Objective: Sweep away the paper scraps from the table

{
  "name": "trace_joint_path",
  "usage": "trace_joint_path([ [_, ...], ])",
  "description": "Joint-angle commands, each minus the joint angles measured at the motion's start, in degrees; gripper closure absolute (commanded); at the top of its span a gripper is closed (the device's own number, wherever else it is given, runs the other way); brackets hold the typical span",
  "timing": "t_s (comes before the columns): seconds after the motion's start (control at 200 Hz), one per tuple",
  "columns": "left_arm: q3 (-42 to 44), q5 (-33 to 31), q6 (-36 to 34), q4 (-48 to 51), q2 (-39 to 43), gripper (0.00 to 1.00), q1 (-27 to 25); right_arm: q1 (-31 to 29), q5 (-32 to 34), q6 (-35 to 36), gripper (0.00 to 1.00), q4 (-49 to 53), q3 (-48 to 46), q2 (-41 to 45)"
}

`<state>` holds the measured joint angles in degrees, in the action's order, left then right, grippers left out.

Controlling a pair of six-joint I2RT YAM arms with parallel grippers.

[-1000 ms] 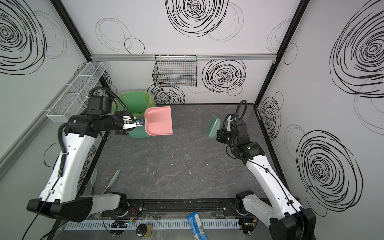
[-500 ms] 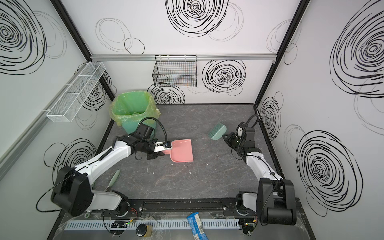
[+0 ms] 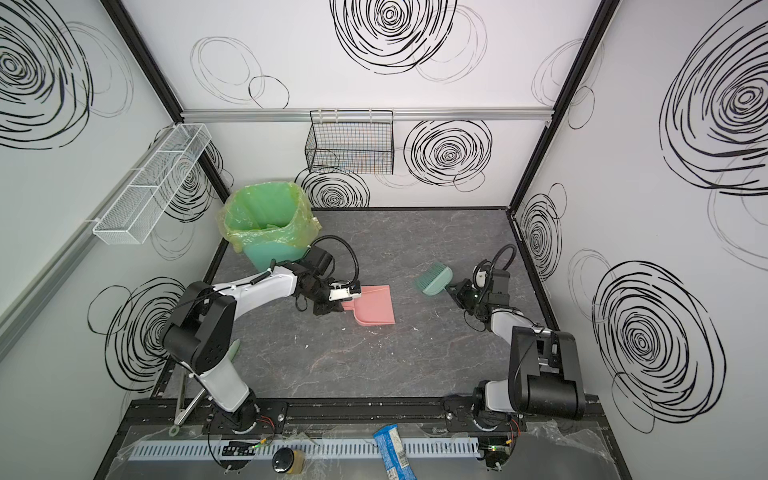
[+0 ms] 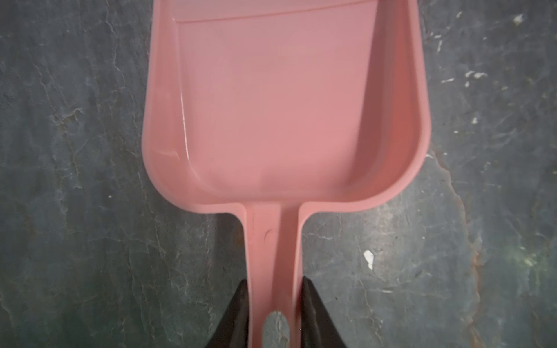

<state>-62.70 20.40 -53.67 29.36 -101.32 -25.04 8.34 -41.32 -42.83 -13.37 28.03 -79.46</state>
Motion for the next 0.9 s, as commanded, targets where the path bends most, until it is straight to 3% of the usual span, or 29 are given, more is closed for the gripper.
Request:
trace_joint_path([
  [0.0, -2.58, -0.71, 0.76, -0.13, -2.41, 0.83, -0.36, 0.78, 3.94, 4.07, 0.76, 3.46, -1.15, -0.60],
  [0.115, -3.47, -0.65, 0.84, 0.29, -4.11, 0.73, -0.50, 1.47, 4.90, 5.65, 0.66, 4.16, -2.74, -0.70],
  [0.36, -4.01, 0.70, -0.74, 2.71, -3.44, 0.35, -0.35, 2.12, 7.61, 9.39, 0.49, 8.62, -4.91, 1.13],
  [0.55, -3.54, 4.52, -5.50, 9.86, 1.23, 0.11, 2.16, 1.77, 15.43, 12.12, 0.46, 19.36, -5.27, 9.15],
  [0.665, -2.54, 13.85, -8.75, 14.70, 8.30, 0.08, 7.59, 1.30, 18.65, 12.41, 0.46, 24.48, -5.69, 17.38],
  [0.68, -2.60, 15.45, -9.26, 15.47, 9.28, 0.07, 8.44, 1.07, 18.41, 12.42, 0.41, 24.13, -6.05, 18.43],
  [0.81, -3.08, 29.89, -12.23, 20.68, 16.97, 0.06, 18.51, -2.20, 24.53, 11.19, 0.37, 27.25, -3.52, 25.37],
  [0.845, -2.82, 33.35, -10.90, 20.04, 18.68, 0.00, 21.40, -2.96, 26.79, 11.23, 0.37, 28.36, -1.88, 26.12],
  [0.896, -1.18, 37.56, -5.37, 15.06, 21.11, 0.04, 25.37, -3.71, 29.11, 12.05, 0.34, 28.42, 0.48, 26.86],
])
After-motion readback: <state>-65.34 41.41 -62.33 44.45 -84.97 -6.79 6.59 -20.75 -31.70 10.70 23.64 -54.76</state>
